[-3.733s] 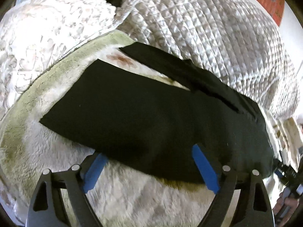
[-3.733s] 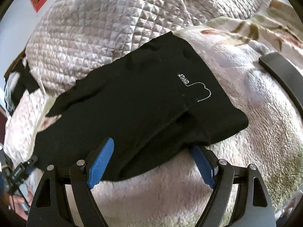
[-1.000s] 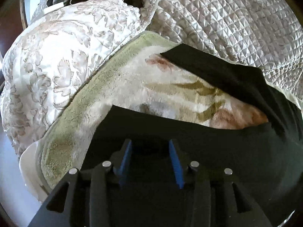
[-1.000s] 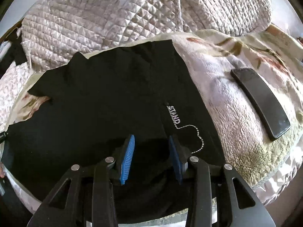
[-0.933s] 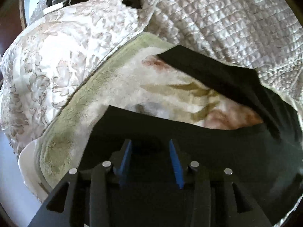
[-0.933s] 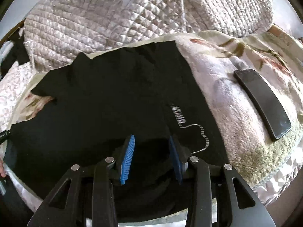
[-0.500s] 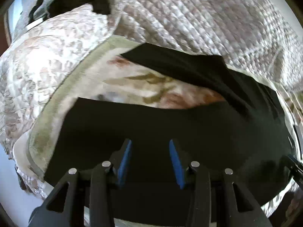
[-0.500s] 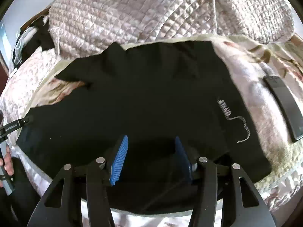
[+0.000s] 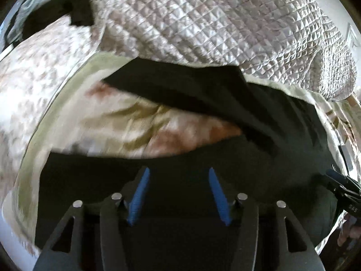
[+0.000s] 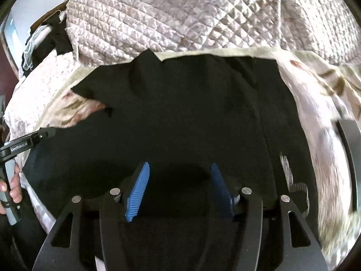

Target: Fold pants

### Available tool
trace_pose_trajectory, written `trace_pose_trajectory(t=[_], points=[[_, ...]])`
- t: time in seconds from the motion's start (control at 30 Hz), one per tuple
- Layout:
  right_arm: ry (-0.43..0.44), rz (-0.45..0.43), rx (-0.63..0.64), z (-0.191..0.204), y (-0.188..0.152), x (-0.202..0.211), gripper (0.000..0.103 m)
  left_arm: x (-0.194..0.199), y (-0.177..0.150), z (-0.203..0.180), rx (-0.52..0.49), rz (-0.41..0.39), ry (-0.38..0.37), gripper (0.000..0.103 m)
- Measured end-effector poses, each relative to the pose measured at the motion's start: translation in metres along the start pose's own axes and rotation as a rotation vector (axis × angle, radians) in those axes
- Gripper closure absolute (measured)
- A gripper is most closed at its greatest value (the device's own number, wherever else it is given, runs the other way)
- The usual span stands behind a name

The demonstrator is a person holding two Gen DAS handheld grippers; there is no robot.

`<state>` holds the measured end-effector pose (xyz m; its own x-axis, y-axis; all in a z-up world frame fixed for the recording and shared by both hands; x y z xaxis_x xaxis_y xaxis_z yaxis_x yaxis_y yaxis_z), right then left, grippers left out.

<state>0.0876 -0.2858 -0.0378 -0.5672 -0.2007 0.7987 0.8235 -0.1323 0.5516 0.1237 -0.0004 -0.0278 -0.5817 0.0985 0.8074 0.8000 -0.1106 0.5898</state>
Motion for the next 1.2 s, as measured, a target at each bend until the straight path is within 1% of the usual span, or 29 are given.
trace_pose_trajectory(t=[0.13, 0.2, 0.33, 0.37, 0.43, 0.47, 0.53, 0.63, 0.73, 0.8, 0.83, 0.87, 0.9, 0.93, 0.97, 1.0, 1.03, 1.07, 1.13, 1.2], points=[[0.017, -0.002, 0.027, 0.004, 0.034, -0.017, 0.045, -0.018, 0.036, -0.008, -0.023, -0.028, -0.034, 0.04], [0.017, -0.005, 0.054, 0.007, 0.052, -0.028, 0.044, -0.029, 0.056, -0.013, -0.035, -0.046, -0.052, 0.035], [0.026, -0.009, 0.1, 0.01, 0.094, -0.06, 0.039, -0.061, 0.095, -0.019, -0.064, -0.064, -0.083, 0.031], [0.029, -0.009, 0.105, 0.009, 0.102, -0.066, 0.038, -0.069, 0.103, -0.019, -0.07, -0.068, -0.084, 0.029], [0.023, -0.001, 0.12, 0.008, 0.123, -0.085, 0.038, -0.087, 0.118, -0.015, -0.078, -0.07, -0.063, 0.029], [0.023, 0.003, 0.125, 0.008, 0.132, -0.093, 0.038, -0.098, 0.126, -0.013, -0.082, -0.069, -0.066, 0.028], [0.045, 0.006, 0.146, 0.011, 0.151, -0.11, 0.037, -0.115, 0.139, -0.007, -0.079, -0.067, -0.062, 0.028], [0.031, 0.015, 0.205, 0.014, 0.174, -0.133, 0.034, -0.139, 0.153, -0.001, -0.069, -0.056, -0.064, 0.024], [0.046, 0.063, 0.255, 0.018, 0.185, -0.16, 0.034, -0.163, 0.159, 0.002, -0.071, -0.024, -0.055, 0.024], [0.035, 0.114, 0.272, 0.014, 0.185, -0.18, 0.034, -0.179, 0.153, 0.002, -0.066, 0.018, -0.053, 0.024], [0.029, 0.132, 0.275, 0.012, 0.185, -0.187, 0.033, -0.184, 0.149, -0.001, -0.091, 0.024, -0.04, 0.023], [0.036, 0.141, 0.271, 0.012, 0.184, -0.19, 0.033, -0.185, 0.149, -0.004, -0.129, -0.002, -0.014, 0.023], [0.042, 0.136, 0.264, 0.012, 0.185, -0.191, 0.033, -0.185, 0.148, -0.006, -0.147, -0.005, 0.007, 0.024], [0.034, 0.133, 0.268, 0.013, 0.184, -0.191, 0.042, -0.184, 0.148, -0.009, -0.157, -0.007, 0.012, 0.032], [0.025, 0.132, 0.283, 0.015, 0.183, -0.19, 0.07, -0.182, 0.148, -0.014, -0.164, -0.01, -0.006, 0.049], [0.012, 0.117, 0.309, 0.019, 0.182, -0.187, 0.092, -0.181, 0.149, -0.017, -0.173, -0.014, -0.008, 0.054], [0.024, 0.124, 0.31, 0.023, 0.181, -0.185, 0.096, -0.18, 0.149, -0.019, -0.194, -0.016, 0.016, 0.07], [0.016, 0.123, 0.308, 0.024, 0.18, -0.183, 0.096, -0.178, 0.15, -0.022, -0.209, -0.019, 0.025, 0.1], [0.008, 0.106, 0.316, 0.031, 0.179, -0.173, 0.096, -0.172, 0.149, -0.023, -0.185, -0.013, 0.011, 0.099], [0.028, 0.077, 0.309, 0.038, 0.18, -0.153, 0.096, -0.156, 0.148, -0.019, -0.154, -0.029, -0.005, 0.099]])
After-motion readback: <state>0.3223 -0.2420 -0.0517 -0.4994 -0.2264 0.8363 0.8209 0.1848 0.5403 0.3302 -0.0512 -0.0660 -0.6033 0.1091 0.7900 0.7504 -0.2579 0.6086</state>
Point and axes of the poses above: each gripper's, at about its wrist camera, not at the fingertips, and x roughly against the way its jaws point, z to its left, y to its top, the point moved 10 cm from there along -x, roughly the way its jaws point, and after that the axes turned 9 degrees about -x, right-handed, at the moved point
